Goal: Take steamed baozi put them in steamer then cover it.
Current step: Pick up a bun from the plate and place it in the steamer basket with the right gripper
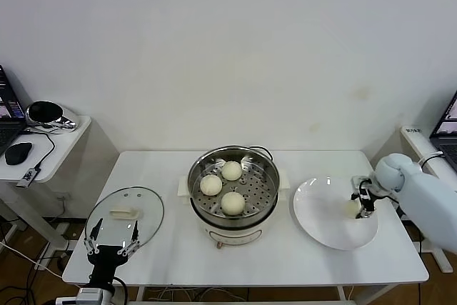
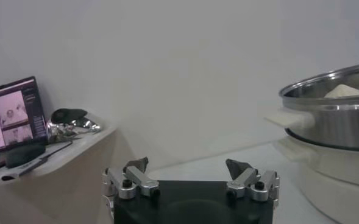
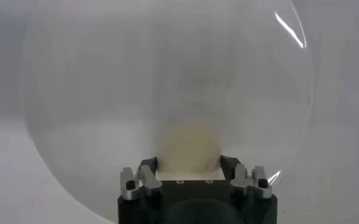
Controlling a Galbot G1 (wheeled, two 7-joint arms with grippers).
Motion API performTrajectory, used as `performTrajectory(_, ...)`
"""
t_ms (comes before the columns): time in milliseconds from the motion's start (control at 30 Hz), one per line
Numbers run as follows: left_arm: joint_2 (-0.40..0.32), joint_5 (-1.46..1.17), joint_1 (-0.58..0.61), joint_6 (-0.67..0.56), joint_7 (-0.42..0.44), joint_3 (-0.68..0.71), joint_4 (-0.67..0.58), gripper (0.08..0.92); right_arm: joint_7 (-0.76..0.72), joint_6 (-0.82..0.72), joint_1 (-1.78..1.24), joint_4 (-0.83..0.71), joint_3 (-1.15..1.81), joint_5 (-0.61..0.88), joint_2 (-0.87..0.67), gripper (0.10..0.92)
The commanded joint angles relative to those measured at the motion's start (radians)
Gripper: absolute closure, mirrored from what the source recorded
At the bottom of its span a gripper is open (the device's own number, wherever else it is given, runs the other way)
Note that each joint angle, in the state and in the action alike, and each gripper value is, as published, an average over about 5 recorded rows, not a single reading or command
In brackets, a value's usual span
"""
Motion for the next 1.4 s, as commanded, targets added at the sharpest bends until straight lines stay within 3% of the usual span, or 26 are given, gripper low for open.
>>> performTrajectory(33, 0.002, 0.0, 0.0, 0.0, 0.001, 0.0, -0.001, 0.177, -0.038, -0.036, 0.176, 0.097, -0.152, 0.132, -0.07, 0.416)
performTrajectory(367, 0.016, -0.005, -0.01, 0.002, 0.002, 0.005, 0.002, 0.177, -0.016, -0.215, 0.681, 0.348, -0.56, 0.478, -0.124, 0.403)
performTrajectory(700, 0.016, -0.01, -0.021, 0.001, 0.002, 0.012, 0.003, 0.177, 0.141, -0.446, 0.957, 0.554, -0.832, 0.827, 0.037, 0.388)
performTrajectory(1033, 0.01, -0.01, -0.025, -0.002, 0.001, 0.008, 0.008, 0.177, 0.32, -0.604, 0.854, 0.524, -0.81, 1.038, 0.231, 0.385)
performTrajectory(1400, -0.007, -0.014, -0.026, -0.006, 0.001, 0.003, 0.012, 0.177, 0.362, -0.615, 0.718, 0.39, -0.806, 0.972, 0.383, 0.388)
